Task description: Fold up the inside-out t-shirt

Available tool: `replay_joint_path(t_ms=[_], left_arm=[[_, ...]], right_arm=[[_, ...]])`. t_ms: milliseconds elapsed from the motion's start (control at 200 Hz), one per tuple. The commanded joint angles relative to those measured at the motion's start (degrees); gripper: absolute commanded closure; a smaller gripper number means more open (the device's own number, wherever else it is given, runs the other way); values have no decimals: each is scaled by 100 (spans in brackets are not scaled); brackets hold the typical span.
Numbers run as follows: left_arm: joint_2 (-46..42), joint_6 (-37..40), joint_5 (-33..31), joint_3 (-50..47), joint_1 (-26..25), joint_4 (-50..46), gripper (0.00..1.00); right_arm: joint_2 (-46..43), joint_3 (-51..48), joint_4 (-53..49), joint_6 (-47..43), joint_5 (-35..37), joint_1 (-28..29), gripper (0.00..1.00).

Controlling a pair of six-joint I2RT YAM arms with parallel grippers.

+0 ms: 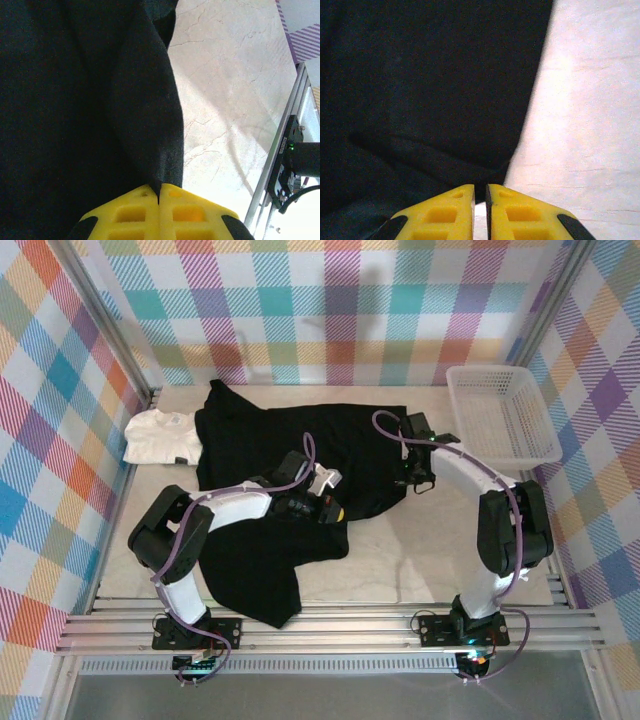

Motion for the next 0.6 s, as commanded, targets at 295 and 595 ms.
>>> replay_joint_path(t_ms=[295,595], left_arm=[[-357,-234,53,-30,66,130,100],[-376,-232,75,-67,63,108,100]], right_arm=[[-753,-1633,1205,1111,-3022,45,50],[-179,-1902,2392,1975,-3519,39,54]])
